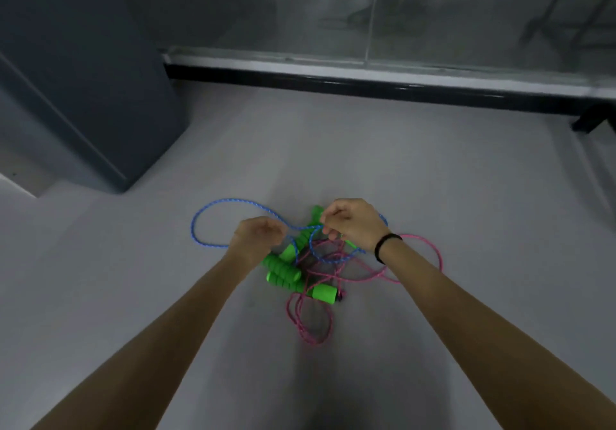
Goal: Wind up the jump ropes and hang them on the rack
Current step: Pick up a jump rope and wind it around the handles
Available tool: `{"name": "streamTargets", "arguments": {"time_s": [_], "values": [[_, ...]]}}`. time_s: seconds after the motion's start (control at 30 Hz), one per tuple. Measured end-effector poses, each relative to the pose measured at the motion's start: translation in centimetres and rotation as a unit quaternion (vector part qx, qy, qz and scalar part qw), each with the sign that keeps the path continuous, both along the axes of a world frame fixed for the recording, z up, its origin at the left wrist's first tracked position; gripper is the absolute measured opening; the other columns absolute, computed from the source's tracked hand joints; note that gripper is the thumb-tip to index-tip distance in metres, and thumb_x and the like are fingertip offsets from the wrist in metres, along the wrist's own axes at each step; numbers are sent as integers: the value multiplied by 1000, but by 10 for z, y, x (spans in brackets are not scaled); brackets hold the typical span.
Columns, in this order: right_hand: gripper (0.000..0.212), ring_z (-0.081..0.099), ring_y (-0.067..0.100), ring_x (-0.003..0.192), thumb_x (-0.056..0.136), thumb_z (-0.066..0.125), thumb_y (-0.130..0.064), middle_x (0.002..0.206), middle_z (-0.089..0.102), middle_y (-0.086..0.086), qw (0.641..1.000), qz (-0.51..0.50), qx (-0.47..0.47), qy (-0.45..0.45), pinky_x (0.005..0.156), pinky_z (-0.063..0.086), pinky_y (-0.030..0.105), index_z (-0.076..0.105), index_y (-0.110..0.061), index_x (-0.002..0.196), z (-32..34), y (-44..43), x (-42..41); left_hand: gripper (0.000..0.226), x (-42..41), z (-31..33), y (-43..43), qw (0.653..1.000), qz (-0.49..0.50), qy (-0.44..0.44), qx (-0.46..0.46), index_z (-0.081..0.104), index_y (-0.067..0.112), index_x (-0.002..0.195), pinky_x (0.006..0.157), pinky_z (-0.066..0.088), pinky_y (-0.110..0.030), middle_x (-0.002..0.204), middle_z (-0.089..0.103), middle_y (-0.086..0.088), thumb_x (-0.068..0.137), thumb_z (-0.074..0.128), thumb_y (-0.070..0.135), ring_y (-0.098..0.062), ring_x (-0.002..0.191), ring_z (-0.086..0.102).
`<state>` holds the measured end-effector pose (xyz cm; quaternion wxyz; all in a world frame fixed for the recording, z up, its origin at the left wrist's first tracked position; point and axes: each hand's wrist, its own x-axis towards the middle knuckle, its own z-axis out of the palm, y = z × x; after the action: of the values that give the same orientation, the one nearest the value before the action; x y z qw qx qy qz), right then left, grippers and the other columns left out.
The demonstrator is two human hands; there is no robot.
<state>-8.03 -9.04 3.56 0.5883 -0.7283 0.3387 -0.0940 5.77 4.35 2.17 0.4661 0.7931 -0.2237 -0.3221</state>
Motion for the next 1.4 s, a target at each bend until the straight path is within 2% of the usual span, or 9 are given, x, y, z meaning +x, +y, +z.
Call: {"name": "streamTargets", "arguments": {"time_s": [0.2,0.33,0.5,0.7,0.93,1.03,1.17,1.27,1.4], "values": [[20,58,3,45,84,52,-2,60,59,3,997,12,-38,61,50,47,16,59,-13,69,-53,13,-5,14,-6,-60,3,995,-54,-50,64,72,6,91,88,46,-30,91,69,-9,79,66,7,-11,83,59],[19,64,31,91,84,48,-11,88,67,14,956,62,-197,210,80,49,37,66,-6,87,-91,26,2,24,-7,-79,-2,993,-58,-32,97,67,5,107,74,42,-19,97,63,-8,85,60,1,-15,79,55],[52,50,34,119,84,59,-10,136,41,17,918,105,-219,314,93,43,40,35,-5,130,-143,52,-5,20,-4,-83,2,995,-55,-17,81,68,5,100,67,45,-12,77,61,5,83,60,-4,6,61,58],[45,43,28,125,86,54,-14,132,48,9,883,109,-311,335,93,45,40,38,-11,128,-158,62,-13,20,-3,-76,3,994,-77,-21,76,66,-3,105,47,38,-1,75,59,7,87,58,1,14,52,55],[32,59,25,95,68,71,-39,92,63,0,944,99,-220,223,75,43,30,59,-20,91,-116,35,-27,23,-14,-62,-3,983,-166,12,76,66,-4,106,61,42,-2,91,64,-6,84,61,-2,10,65,58],[26,48,16,68,68,74,-37,62,44,-9,968,55,-195,148,62,34,29,53,-21,69,-84,25,-37,23,-22,-57,-5,957,-263,3,122,67,4,108,66,41,-1,96,63,1,88,60,13,13,73,56],[34,37,10,55,70,75,-34,58,41,-3,987,-55,-138,56,55,31,27,54,-8,67,-44,13,-46,7,-26,-55,-5,937,-315,-33,146,68,19,85,74,44,-17,74,60,14,79,71,21,-2,76,55],[24,49,14,62,69,73,-30,65,54,3,986,-149,-74,-27,64,43,32,58,-11,71,-23,1,-52,5,-26,-53,-6,935,-314,-34,162,67,15,75,74,49,-24,74,68,2,76,72,13,-5,72,60],[9,58,15,64,72,62,-21,60,62,-5,929,-273,117,-221,72,45,34,64,-16,65,2,-13,-62,45,-28,-51,-4,904,-370,-56,205,68,-1,97,91,51,-34,101,70,-17,69,64,35,-23,95,66]]}}
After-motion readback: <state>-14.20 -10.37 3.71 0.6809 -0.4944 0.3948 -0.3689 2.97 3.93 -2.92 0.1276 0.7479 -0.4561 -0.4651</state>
